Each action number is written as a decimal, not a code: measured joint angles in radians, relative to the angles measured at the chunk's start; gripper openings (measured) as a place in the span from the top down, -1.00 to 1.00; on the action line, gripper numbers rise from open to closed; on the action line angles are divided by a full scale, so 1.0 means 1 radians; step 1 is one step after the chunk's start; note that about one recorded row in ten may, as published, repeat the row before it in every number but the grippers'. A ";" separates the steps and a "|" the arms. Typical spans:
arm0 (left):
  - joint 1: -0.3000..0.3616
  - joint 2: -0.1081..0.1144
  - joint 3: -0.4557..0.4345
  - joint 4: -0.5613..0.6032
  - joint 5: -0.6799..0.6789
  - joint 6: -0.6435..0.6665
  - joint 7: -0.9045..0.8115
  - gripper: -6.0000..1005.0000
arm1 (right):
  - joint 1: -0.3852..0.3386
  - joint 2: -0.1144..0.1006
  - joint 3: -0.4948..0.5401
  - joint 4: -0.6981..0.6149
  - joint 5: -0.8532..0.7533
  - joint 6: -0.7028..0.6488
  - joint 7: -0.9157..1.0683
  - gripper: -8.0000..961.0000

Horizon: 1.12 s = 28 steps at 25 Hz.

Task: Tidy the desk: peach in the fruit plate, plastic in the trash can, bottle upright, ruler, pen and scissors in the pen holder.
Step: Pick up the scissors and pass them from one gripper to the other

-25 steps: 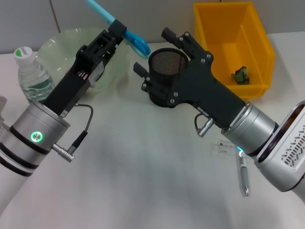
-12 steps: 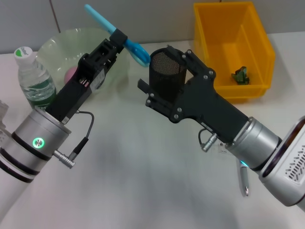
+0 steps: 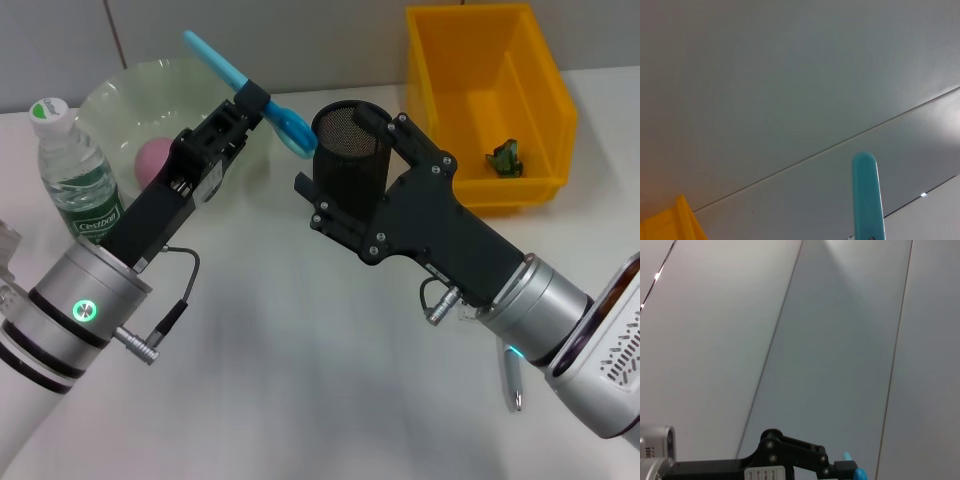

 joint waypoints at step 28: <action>0.017 0.000 0.058 0.027 -0.052 -0.024 -0.012 0.49 | 0.054 0.000 0.018 0.018 -0.008 0.072 0.009 0.15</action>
